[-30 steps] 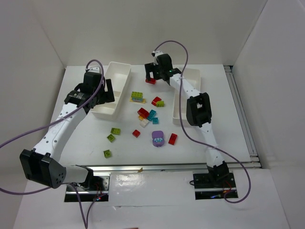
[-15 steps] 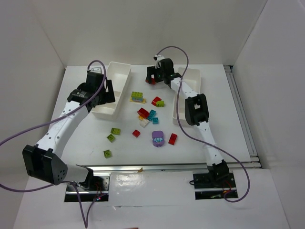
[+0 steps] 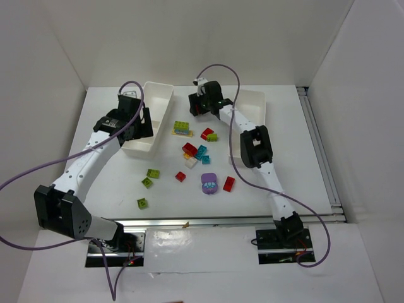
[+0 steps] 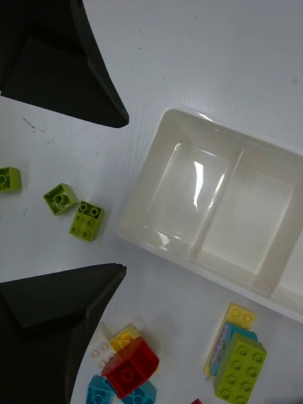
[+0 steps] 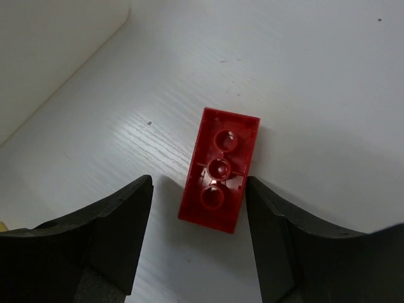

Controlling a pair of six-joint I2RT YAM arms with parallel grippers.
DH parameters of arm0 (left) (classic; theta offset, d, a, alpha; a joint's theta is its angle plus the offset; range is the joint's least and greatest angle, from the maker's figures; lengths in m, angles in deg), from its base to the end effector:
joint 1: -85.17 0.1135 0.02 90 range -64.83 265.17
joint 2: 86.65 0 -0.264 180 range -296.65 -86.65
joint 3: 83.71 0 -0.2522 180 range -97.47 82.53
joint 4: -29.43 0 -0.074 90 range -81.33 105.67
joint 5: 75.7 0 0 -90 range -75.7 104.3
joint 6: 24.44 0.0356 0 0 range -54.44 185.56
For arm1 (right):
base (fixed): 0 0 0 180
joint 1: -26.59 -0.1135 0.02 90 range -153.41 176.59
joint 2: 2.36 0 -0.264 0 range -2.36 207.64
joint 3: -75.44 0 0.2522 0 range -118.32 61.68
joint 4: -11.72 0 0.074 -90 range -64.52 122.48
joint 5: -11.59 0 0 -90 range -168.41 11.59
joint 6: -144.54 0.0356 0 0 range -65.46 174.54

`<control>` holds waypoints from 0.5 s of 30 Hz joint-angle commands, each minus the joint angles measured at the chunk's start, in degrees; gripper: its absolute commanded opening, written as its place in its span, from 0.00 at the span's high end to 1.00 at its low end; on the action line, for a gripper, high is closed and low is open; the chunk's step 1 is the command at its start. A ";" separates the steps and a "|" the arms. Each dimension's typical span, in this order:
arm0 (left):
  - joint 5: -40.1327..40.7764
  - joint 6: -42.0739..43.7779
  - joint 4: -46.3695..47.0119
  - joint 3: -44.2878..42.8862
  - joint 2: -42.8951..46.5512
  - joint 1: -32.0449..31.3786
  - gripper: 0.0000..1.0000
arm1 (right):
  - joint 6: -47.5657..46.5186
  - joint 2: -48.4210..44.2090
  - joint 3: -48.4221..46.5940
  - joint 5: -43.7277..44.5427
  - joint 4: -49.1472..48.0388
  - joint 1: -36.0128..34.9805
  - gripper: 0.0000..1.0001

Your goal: Sort the legos into containers by color

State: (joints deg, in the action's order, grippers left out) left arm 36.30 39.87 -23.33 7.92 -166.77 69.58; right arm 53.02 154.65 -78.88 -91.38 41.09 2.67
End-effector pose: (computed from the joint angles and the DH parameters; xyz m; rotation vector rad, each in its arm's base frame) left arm 0.2931 -0.0679 0.3348 -0.3844 2.2469 0.0775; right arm 0.5517 0.2534 0.1471 -0.6044 2.0641 0.4702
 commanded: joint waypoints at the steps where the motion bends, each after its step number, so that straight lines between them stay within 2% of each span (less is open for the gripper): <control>1: 0.94 0.29 -0.02 -0.89 0.84 -0.23 0.00 | -2.52 -2.58 -0.87 4.00 0.38 -1.30 0.33; 2: 0.94 0.29 -0.02 -0.37 1.36 -0.23 0.00 | -2.52 -2.59 -0.17 5.05 0.38 -1.82 0.33; 3: 0.94 0.29 -0.02 -0.36 1.37 -0.23 0.00 | -3.22 -2.59 -0.16 7.67 -0.23 -1.83 0.40; 5: 0.94 0.29 -0.02 -0.36 1.37 -0.23 0.00 | -3.93 -3.19 -0.16 11.20 -0.24 -2.53 0.50; 6: 0.94 -0.23 -0.02 -0.36 1.37 -0.23 0.00 | -4.45 -3.20 0.53 14.69 -0.24 -3.05 0.60; 7: 0.94 -0.23 -0.02 -0.36 1.37 -0.23 0.00 | -3.85 -3.20 0.54 16.56 -0.93 -3.06 0.63; 11: 0.94 -0.23 -0.02 -0.36 1.37 -0.23 0.00 | -2.44 -6.01 3.00 18.33 -2.95 -3.59 0.83; 15: 0.94 -1.28 -0.63 -0.98 1.37 -0.23 0.00 | 0.28 -9.60 5.01 17.72 -2.96 -3.59 0.95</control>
State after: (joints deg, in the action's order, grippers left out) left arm 36.52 39.72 -23.38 7.92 -166.74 69.58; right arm 51.23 152.33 -75.36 -75.69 40.31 -0.70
